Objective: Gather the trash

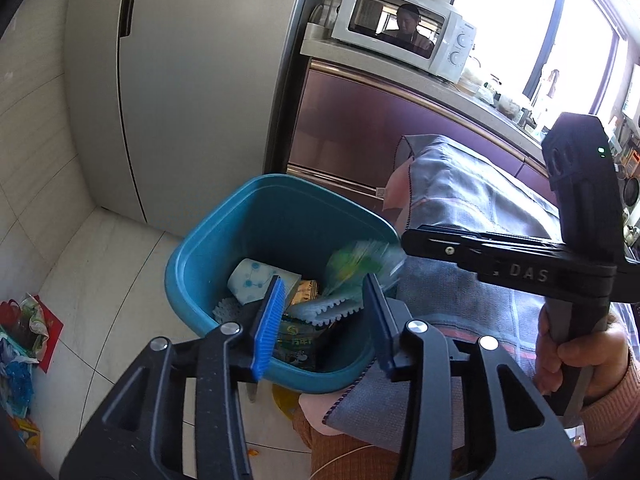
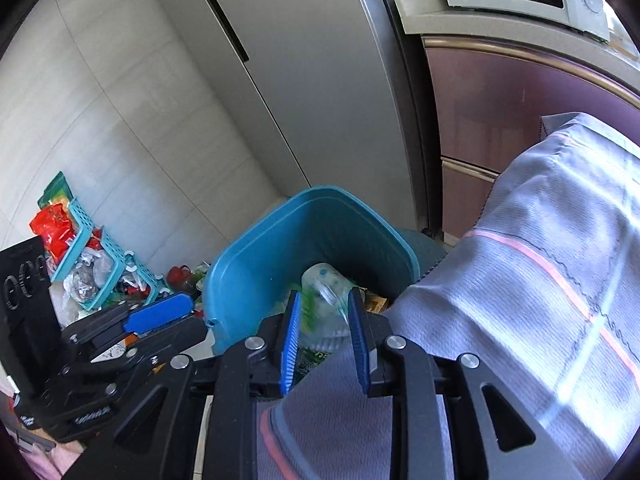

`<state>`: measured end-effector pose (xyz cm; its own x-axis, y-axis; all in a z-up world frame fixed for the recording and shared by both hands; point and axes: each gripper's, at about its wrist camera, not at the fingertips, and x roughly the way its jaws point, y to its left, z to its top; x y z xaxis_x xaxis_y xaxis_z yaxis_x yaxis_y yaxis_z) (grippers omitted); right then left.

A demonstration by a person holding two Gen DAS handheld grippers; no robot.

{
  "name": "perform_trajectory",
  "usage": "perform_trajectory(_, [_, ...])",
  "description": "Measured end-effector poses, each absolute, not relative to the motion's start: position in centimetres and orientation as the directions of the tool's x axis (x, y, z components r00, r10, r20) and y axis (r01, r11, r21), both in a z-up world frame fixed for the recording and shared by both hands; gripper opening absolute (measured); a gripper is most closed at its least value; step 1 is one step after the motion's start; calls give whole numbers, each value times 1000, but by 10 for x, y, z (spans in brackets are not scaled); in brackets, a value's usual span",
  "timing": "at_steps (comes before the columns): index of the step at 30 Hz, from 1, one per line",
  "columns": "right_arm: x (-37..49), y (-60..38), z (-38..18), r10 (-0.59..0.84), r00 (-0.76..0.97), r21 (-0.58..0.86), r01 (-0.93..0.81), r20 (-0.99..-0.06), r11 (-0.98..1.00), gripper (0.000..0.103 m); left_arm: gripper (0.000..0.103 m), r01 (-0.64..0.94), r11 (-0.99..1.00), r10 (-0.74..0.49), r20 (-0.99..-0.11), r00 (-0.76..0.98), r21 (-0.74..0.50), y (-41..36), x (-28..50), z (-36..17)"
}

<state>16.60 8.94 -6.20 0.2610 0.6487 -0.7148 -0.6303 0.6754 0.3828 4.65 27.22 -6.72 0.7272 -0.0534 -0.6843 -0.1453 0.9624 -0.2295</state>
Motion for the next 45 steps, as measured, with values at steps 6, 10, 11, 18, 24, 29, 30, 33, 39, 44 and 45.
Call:
perform_trajectory(6, [167, 94, -63, 650, 262, 385, -629, -713, 675, 27, 49, -156, 958, -51, -680, 731, -240, 277, 45, -68])
perform_trajectory(10, [166, 85, -63, 659, 269, 399, -618, -702, 677, 33, 60, -158, 959, -45, -675, 737, -236, 276, 45, -67])
perform_trajectory(11, [165, 82, -62, 662, 271, 402, -616, -699, 677, 36, 63, -156, 959, -46, -674, 738, -237, 276, 45, -66])
perform_trajectory(18, [158, 55, -52, 680, 297, 421, -602, -670, 678, 44, 75, -123, 969, -49, -654, 755, -215, 262, 43, -59])
perform_trajectory(24, [149, 27, -40, 691, 339, 421, -597, -638, 683, 50, 90, -102, 979, -32, -625, 780, -178, 245, 38, -47])
perform_trajectory(29, [139, 6, -32, 689, 381, 414, -587, -617, 696, 56, 96, -90, 984, -23, -603, 797, -157, 230, 33, -38])
perform_trajectory(30, [137, 1, -31, 688, 389, 414, -584, -613, 698, 57, 97, -85, 985, -24, -599, 800, -153, 226, 32, -37])
perform_trajectory(33, [131, -11, -28, 682, 419, 407, -574, -600, 711, 63, 97, -84, 987, -14, -587, 810, -139, 218, 29, -33])
perform_trajectory(39, [114, -40, -24, 654, 491, 372, -555, -576, 744, 74, 97, -73, 989, -13, -569, 822, -127, 200, 26, -30])
perform_trajectory(44, [98, -65, -20, 619, 556, 341, -527, -555, 778, 82, 97, -58, 995, 2, -550, 835, -86, 179, 24, -27])
perform_trajectory(45, [95, -69, -19, 612, 570, 334, -522, -548, 785, 83, 97, -52, 996, 0, -545, 838, -79, 174, 23, -27])
